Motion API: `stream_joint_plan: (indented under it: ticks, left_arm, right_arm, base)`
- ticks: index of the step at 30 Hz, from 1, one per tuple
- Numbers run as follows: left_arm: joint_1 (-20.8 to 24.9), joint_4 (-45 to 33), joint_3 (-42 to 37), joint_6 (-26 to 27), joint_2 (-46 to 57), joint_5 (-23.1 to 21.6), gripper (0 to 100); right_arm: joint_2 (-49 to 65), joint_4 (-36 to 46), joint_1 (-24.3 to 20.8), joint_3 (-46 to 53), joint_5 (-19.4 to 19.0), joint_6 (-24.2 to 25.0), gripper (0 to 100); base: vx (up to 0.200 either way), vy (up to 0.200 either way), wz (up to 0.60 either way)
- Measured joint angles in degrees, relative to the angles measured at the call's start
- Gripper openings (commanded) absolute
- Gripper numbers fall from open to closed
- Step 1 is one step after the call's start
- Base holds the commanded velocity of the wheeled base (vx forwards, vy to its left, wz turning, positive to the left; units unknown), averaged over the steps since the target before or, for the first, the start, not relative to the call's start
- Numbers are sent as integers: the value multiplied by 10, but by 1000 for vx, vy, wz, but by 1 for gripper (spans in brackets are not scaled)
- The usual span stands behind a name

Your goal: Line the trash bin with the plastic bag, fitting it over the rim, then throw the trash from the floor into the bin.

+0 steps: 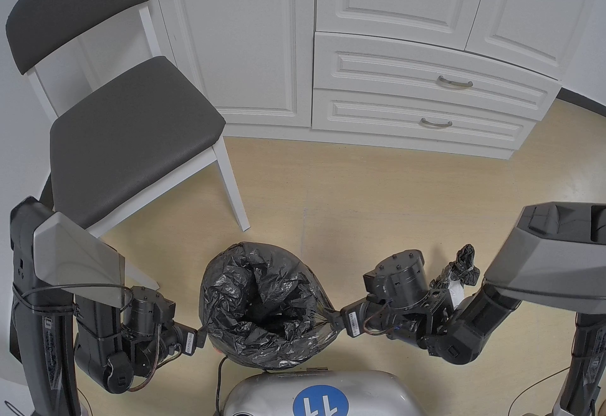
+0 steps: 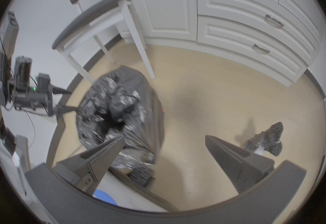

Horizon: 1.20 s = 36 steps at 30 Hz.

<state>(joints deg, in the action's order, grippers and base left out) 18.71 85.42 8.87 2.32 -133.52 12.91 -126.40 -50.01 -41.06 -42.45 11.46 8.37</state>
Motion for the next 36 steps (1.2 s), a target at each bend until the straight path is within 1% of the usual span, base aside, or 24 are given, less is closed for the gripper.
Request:
stream_joint_plan:
  ticks: [5,8,12,15,18,21,27,31,36]
  left_arm:
    - [13,18,-26,1,-4,-4,100]
    - [22,20,-33,0,-3,-5,100]
    - [30,21,-36,-2,0,-5,100]
    - [33,21,-37,-2,2,-5,100]
    - [34,21,-37,-6,3,-5,100]
    - [34,21,-36,-10,3,-5,100]
    - [35,21,-34,-14,1,-5,100]
    - [35,21,-37,-14,0,-6,100]
    - [35,22,-42,-14,0,-6,100]
  right_arm:
    - [-21,-33,-43,-18,21,42,100]
    - [-47,-47,-63,-41,43,63,100]
    - [-90,-55,-83,-85,81,82,100]
    - [-124,-49,-93,-120,118,84,100]
    - [-145,-15,-102,-144,130,81,100]
    - [-159,44,-109,-168,141,77,100]
    - [-174,153,-125,-227,180,70,100]
    - [-170,178,-138,-230,181,62,100]
    - [-151,190,-153,-197,151,31,100]
  base:
    - [0,0,0]
    - [0,0,0]
    - [0,0,0]
    - [0,0,0]
    - [0,0,0]
    - [0,0,0]
    - [0,0,0]
    - [0,0,0]
    - [0,0,0]
